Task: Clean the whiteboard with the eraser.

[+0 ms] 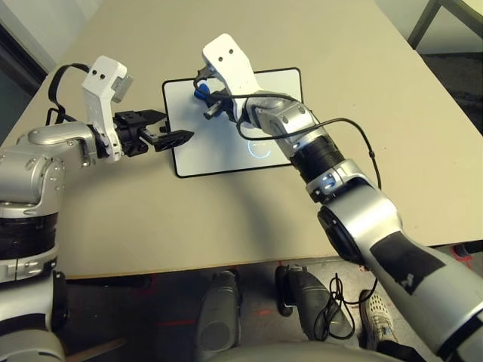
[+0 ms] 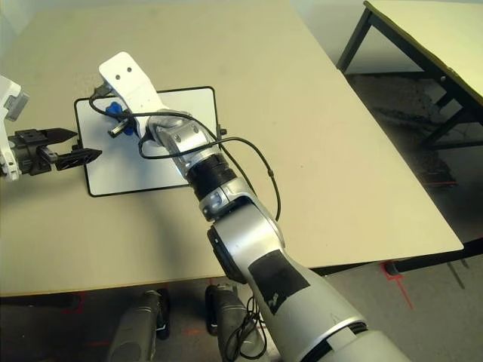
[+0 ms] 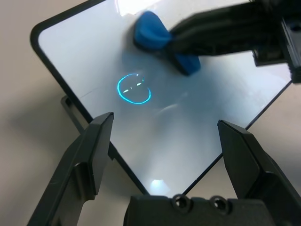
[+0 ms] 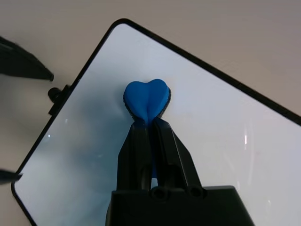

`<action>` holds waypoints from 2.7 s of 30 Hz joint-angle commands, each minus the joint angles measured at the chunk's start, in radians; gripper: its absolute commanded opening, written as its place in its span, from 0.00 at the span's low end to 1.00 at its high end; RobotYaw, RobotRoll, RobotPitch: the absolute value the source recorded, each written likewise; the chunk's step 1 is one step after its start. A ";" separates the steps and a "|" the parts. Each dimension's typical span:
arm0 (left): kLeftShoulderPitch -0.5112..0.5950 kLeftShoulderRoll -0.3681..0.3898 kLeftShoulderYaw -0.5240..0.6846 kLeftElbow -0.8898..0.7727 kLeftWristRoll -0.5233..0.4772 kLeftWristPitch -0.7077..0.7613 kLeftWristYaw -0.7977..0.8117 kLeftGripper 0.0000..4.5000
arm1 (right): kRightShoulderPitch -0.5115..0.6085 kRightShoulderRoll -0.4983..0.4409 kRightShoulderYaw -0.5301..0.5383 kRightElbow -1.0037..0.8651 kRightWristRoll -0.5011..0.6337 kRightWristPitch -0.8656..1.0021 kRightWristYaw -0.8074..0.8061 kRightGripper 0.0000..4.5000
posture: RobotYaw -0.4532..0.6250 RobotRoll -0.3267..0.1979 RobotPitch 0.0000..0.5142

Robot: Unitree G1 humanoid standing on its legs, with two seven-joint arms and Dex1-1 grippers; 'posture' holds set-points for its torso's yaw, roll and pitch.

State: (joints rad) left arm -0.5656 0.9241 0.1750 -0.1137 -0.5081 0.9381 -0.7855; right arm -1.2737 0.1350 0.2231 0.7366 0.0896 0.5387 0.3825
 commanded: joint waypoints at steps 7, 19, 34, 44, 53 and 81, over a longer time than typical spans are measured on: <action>-0.077 -0.071 0.031 0.075 0.063 -0.179 0.079 1.00 | -0.048 0.045 -0.238 -0.174 0.181 -0.012 -0.095 0.00 | 0.57 0.62 0.37; -0.100 -0.214 0.213 0.284 0.154 -0.657 0.286 1.00 | 0.094 -0.337 -0.372 -0.574 0.186 0.320 -0.234 0.00 | 0.55 0.62 0.34; 0.022 -0.268 0.296 0.519 0.150 -0.847 0.353 1.00 | 0.436 -0.475 -0.297 -0.606 0.088 0.562 -0.263 0.00 | 0.53 0.62 0.34; 0.047 -0.268 0.286 0.521 0.138 -0.821 0.339 1.00 | 0.430 -0.463 -0.232 -0.513 0.073 0.598 -0.227 0.00 | 0.55 0.62 0.37; 0.061 -0.272 0.279 0.495 0.136 -0.800 0.336 1.00 | 0.403 -0.446 -0.227 -0.447 0.055 0.553 -0.208 0.30 | 0.56 0.62 0.36; 0.030 -0.368 0.283 0.577 0.192 -1.001 0.487 1.00 | 0.560 -0.644 -0.603 0.214 0.069 -0.753 -0.239 0.99 | 0.51 0.62 0.35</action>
State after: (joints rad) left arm -0.5586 0.5603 0.4569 0.4386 -0.3313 -0.0539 -0.3050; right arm -0.7316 -0.5006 -0.3614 0.8897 0.1479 -0.1606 0.1339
